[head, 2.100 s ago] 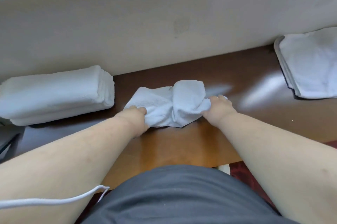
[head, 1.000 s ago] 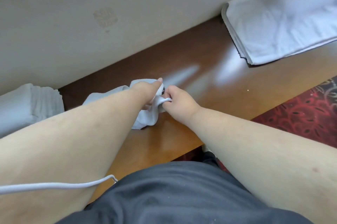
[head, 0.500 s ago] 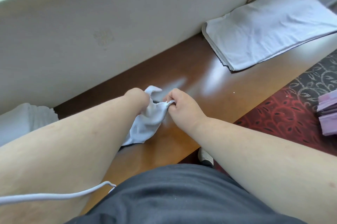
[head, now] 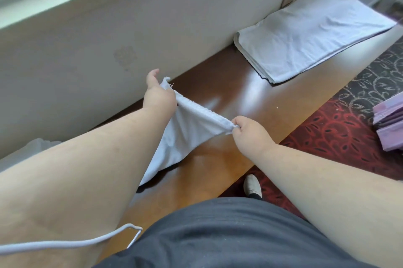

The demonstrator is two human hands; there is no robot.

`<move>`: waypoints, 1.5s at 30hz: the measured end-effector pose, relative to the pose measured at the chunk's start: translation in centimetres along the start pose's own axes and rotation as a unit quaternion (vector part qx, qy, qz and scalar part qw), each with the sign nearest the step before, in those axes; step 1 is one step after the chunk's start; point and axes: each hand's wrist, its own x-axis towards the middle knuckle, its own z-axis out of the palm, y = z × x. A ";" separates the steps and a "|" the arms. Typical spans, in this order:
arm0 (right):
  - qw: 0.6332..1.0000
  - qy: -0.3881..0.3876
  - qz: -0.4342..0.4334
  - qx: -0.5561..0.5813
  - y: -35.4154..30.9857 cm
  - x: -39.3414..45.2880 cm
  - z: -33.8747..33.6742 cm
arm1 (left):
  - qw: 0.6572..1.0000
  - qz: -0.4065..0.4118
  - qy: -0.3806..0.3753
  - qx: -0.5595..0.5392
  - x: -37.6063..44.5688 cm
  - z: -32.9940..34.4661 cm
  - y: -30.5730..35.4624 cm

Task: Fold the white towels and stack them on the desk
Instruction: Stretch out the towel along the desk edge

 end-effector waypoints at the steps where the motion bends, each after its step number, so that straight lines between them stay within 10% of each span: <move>1: 1.000 0.021 0.001 0.023 0.2 -0.1 -0.4 | 0.999 0.029 -0.027 0.023 0.0 0.2 0.2; 13: 0.957 0.006 0.081 0.278 4.4 2.6 -5.8 | 0.994 0.092 0.021 0.052 2.3 5.4 6.7; 16: 0.951 -0.001 0.075 0.298 5.5 3.1 -6.8 | 0.999 -0.007 0.041 0.005 4.2 8.3 8.9; 20: 0.968 -0.019 0.060 0.245 7.8 4.0 -8.1 | 0.989 -0.143 0.025 0.027 7.5 11.7 9.3; 30: 0.991 -0.103 0.068 0.043 13.8 9.6 -11.7 | 0.989 -0.123 0.002 -0.084 10.9 19.2 9.8; 45: 0.972 -0.135 0.118 -0.153 20.2 15.7 -12.3 | 0.985 -0.057 -0.135 0.092 8.4 25.2 6.4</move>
